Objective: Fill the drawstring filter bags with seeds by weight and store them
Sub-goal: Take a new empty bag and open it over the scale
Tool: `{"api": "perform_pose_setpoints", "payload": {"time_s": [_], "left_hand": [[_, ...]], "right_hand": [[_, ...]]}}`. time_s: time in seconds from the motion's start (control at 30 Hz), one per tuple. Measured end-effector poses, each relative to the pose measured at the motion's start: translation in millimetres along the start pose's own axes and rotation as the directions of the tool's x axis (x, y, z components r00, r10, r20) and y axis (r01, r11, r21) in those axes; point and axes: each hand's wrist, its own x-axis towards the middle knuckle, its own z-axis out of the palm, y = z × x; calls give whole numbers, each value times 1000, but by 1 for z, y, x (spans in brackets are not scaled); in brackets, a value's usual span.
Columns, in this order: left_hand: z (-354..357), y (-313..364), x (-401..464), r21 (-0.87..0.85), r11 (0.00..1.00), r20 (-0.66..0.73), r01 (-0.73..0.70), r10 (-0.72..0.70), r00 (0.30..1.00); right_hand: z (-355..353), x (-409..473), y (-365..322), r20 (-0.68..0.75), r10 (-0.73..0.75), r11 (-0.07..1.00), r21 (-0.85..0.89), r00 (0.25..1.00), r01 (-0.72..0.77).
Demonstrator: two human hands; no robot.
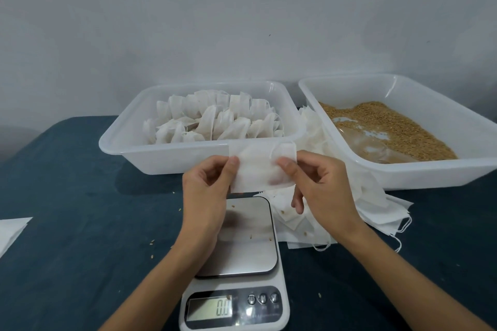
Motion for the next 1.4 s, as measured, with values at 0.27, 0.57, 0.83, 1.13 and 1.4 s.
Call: {"api": "perform_pose_setpoints", "payload": {"time_s": [0.27, 0.57, 0.83, 1.13, 1.4], "left_hand": [[0, -2, 1, 41, 999, 14, -11, 10, 1000], [0, -2, 1, 80, 996, 31, -42, 39, 999], [1, 0, 0, 103, 991, 104, -87, 77, 992], [1, -4, 1, 104, 992, 87, -69, 60, 994], [-1, 5, 1, -36, 993, 100, 108, -104, 990]], "right_hand": [[6, -4, -1, 72, -65, 996, -63, 995, 70], [5, -3, 0, 178, -277, 915, -251, 944, 315], [5, -3, -7, 233, -452, 800, -322, 861, 507], [1, -6, -3, 44, -231, 954, -188, 972, 235], [5, -3, -7, 209, -429, 831, -291, 879, 474]]}}
